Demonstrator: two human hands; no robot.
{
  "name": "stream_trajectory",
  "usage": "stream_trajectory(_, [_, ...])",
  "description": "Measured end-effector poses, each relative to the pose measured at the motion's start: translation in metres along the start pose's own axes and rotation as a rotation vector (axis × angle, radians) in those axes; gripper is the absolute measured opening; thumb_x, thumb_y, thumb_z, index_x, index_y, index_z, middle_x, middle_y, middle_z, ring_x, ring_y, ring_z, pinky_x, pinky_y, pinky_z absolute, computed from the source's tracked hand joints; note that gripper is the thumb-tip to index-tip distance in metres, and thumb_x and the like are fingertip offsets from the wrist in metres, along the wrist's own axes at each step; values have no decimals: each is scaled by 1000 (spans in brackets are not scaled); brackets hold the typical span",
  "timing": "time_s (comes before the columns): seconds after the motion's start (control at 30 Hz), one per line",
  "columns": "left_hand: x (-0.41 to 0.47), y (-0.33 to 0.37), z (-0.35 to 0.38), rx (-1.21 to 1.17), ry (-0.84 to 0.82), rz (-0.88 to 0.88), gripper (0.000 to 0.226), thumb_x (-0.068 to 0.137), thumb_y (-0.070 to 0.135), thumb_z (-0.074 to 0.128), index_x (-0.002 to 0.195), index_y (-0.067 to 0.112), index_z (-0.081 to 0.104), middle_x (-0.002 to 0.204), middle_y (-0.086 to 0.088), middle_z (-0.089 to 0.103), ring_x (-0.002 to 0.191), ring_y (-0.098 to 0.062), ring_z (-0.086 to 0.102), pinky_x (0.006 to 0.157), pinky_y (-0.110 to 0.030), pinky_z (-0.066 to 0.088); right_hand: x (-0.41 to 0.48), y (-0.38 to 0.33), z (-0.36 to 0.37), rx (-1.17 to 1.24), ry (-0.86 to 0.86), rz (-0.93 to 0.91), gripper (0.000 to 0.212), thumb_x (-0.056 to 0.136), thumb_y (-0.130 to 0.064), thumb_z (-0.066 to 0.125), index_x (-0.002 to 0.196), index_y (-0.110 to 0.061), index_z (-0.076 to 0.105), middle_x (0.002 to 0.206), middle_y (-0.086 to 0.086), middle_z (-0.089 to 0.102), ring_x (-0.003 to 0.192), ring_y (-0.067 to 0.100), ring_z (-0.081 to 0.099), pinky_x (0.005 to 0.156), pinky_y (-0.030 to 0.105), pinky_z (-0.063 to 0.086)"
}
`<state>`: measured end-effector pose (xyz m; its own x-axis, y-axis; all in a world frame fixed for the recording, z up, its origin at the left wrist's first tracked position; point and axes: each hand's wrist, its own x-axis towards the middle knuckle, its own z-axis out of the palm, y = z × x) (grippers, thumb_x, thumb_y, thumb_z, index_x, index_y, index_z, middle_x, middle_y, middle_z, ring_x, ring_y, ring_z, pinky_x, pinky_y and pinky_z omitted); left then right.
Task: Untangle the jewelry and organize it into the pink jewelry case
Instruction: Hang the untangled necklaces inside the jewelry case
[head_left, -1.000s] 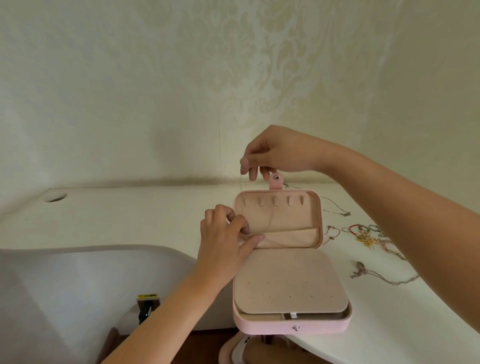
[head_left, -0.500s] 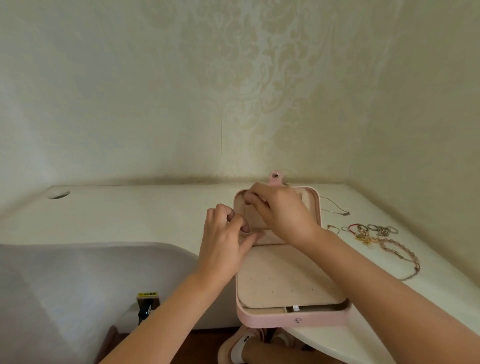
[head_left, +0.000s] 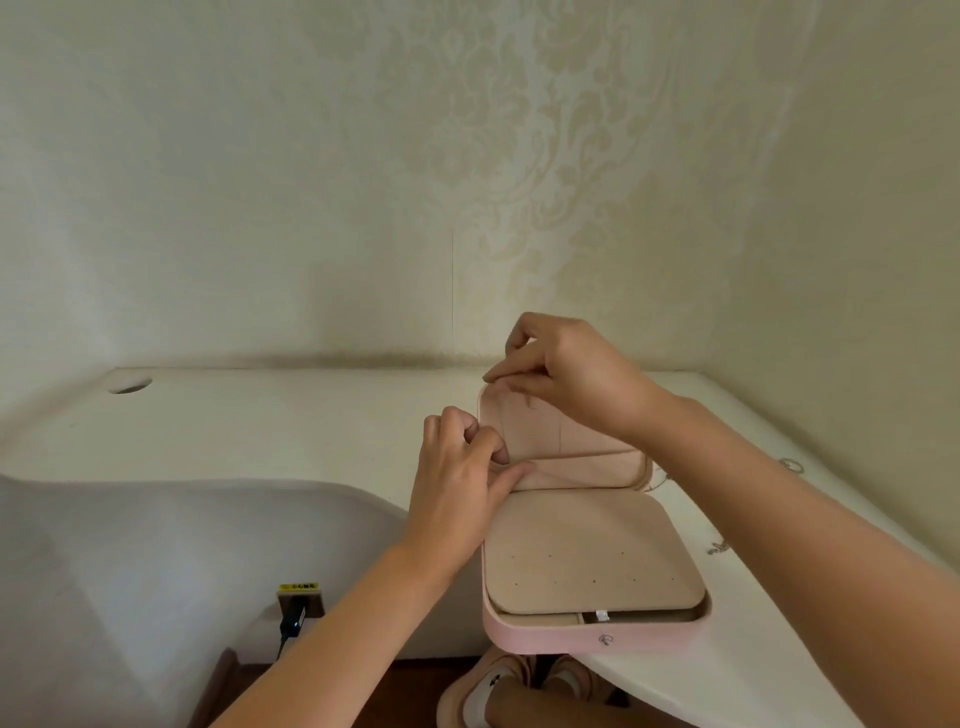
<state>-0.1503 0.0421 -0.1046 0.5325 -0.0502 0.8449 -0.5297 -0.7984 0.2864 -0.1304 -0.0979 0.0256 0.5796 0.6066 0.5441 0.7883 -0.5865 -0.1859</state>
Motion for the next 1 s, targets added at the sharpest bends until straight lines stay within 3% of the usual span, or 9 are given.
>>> stream_trajectory(0.1, [0, 0, -1, -5, -7, -10, 34, 77, 43, 65, 72, 10, 59, 86, -2, 42, 82, -18, 40, 64, -27, 45, 11, -1, -3, 12, -38, -19, 13, 79, -4, 74, 91, -9, 78, 79, -1, 61, 62, -3, 51, 61, 8, 39])
stream_trajectory(0.23, [0, 0, -1, -7, -12, -19, 33, 76, 42, 66, 73, 10, 59, 86, -1, 41, 82, -17, 38, 65, -25, 44, 15, 4, 3, 36, -33, 6, 8, 76, -3, 76, 83, -7, 76, 80, 4, 70, 67, 11, 62, 65, 17, 47])
stream_trajectory(0.43, [-1, 1, -2, -11, 2, -28, 32, 75, 41, 66, 72, 11, 59, 85, -2, 42, 82, -18, 40, 64, -27, 45, 7, 16, 12, 43, 37, -44, 5, 73, -17, 79, 74, -14, 76, 76, -3, 60, 60, 2, 49, 58, 12, 36])
stream_trajectory(0.6, [-2, 0, 0, -19, 13, -40, 32, 75, 41, 67, 72, 11, 58, 85, -2, 42, 83, -16, 37, 64, -26, 44, 3, 26, 24, -70, 213, -139, 7, 71, -27, 76, 73, -20, 78, 75, -8, 46, 75, -1, 28, 61, 15, 25])
stream_trajectory(0.87, [-2, 1, -1, -22, 12, -30, 32, 77, 41, 67, 73, 11, 58, 86, 2, 37, 83, -13, 35, 65, -21, 40, -7, 41, 37, -148, 269, -213, 25, 86, -34, 60, 82, -20, 79, 73, 4, 54, 76, 12, 35, 56, 28, 39])
stream_trajectory(1.0, [-2, 1, -2, -105, -27, -84, 31, 78, 39, 69, 73, 10, 58, 87, 5, 35, 74, -9, 40, 66, -11, 38, -15, 41, 38, -118, 274, -155, 29, 87, -34, 57, 83, -14, 78, 78, 2, 55, 79, 5, 32, 60, 26, 39])
